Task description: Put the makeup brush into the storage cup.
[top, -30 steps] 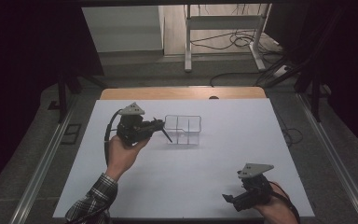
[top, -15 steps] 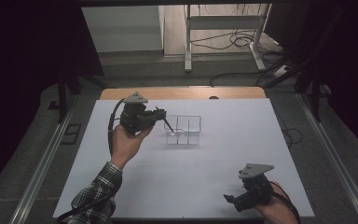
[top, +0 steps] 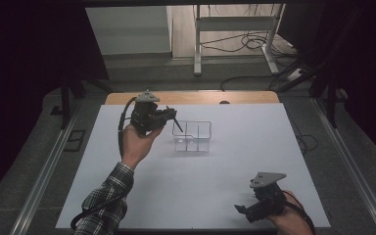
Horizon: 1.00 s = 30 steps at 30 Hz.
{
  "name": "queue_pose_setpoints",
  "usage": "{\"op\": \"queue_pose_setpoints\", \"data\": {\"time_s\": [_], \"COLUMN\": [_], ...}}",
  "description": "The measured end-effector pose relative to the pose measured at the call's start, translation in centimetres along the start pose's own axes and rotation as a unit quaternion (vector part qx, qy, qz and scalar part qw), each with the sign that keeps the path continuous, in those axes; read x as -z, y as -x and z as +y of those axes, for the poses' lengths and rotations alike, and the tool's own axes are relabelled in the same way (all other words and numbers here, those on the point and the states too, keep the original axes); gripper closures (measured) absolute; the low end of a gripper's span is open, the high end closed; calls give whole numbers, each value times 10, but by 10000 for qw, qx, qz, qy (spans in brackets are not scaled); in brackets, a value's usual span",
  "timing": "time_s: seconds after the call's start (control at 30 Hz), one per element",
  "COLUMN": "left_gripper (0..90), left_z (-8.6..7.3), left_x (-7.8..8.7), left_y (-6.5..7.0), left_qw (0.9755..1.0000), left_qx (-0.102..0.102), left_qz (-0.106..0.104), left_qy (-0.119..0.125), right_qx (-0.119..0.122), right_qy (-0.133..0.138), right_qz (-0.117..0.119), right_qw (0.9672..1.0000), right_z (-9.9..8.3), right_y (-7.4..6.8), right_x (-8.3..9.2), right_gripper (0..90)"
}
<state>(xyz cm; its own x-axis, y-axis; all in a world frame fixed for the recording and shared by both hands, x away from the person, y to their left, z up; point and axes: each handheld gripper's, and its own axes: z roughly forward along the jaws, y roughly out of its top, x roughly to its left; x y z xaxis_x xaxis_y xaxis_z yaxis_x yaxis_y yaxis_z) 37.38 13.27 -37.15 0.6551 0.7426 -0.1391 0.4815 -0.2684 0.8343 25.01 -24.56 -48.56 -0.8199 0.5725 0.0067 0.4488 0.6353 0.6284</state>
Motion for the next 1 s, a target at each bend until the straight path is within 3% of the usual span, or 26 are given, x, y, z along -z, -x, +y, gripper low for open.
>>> {"op": "queue_pose_setpoints", "data": {"time_s": [0.7, 1.0], "left_gripper": [837, 836], "left_z": [-5, -13], "left_x": [-28, -38], "left_y": [-9, -11], "left_qw": [9995, 9994], "left_qx": [24, 49], "left_qz": [261, 241], "left_qy": [-186, -225], "right_qx": [24, 55], "right_qy": [-36, -57], "right_qz": [-17, -38], "right_qw": [10000, 10000], "right_z": [0, 0], "right_y": [0, 0], "right_x": [-1, -1], "right_gripper": [0, 0]}}
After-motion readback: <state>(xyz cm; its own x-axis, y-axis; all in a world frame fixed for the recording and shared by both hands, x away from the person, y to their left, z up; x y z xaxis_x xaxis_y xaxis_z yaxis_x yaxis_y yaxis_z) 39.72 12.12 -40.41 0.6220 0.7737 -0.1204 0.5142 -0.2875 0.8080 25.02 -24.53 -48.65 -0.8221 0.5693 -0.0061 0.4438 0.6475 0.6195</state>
